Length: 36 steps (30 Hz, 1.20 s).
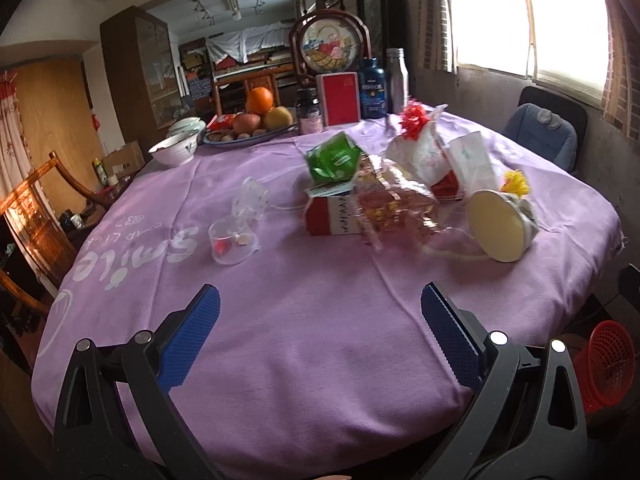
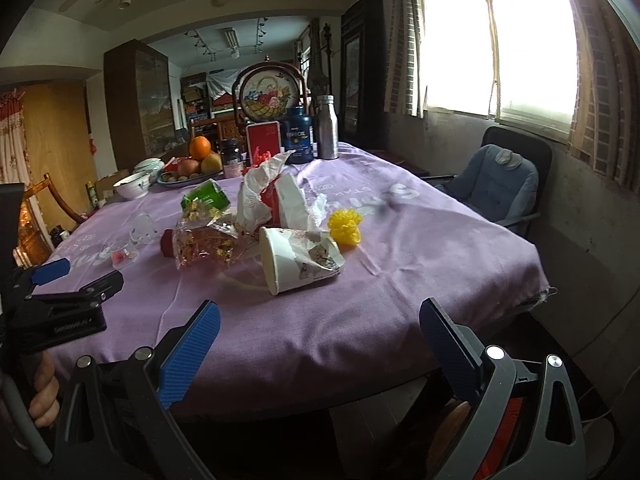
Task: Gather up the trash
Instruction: 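Move left tool toward clear round container while right tool approaches white paper cup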
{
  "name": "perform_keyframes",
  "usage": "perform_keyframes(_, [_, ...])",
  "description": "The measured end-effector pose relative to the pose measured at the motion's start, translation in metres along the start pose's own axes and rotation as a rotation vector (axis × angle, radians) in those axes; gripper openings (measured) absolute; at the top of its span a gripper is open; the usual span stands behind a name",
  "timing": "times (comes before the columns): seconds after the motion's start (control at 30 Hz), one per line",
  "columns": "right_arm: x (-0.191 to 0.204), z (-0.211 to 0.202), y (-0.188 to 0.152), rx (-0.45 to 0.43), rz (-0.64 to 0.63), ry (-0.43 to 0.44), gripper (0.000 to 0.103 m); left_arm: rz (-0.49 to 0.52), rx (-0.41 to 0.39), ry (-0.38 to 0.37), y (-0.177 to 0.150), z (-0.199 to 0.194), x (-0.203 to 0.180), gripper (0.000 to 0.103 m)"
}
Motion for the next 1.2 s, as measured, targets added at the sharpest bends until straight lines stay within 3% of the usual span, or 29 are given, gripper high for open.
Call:
perform_keyframes(0.27, [-0.004,0.014,-0.007,0.054,-0.026,0.012,0.097,-0.089,0.099,0.014,-0.002,0.034,0.057,0.097])
perform_keyframes(0.5, [-0.010,0.035,-0.012,0.107,-0.011,0.044,0.097,-0.108,0.173,0.050,0.013,0.070,0.101,0.097])
perform_keyframes(0.63, [-0.012,0.046,-0.015,0.140,0.025,0.075,0.097,-0.149,0.246,0.028,0.020,0.099,0.123,0.097])
perform_keyframes(0.83, [-0.012,0.062,-0.015,0.174,0.034,0.077,0.097,-0.121,0.291,0.017,0.031,0.133,0.125,0.097])
perform_keyframes(1.2, [-0.001,0.089,-0.005,0.224,0.030,0.109,0.097,-0.120,0.400,-0.087,0.029,0.182,0.120,0.097])
Point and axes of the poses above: each gripper's, at about its wrist camera, not at the fingertips, and z roughly the way its jaws point, x to its left, y to its top, the point moved 3 cm from there along z, roughly the way its jaws point, and after that the axes turned 5 degrees about z, right-handed, at the moved point
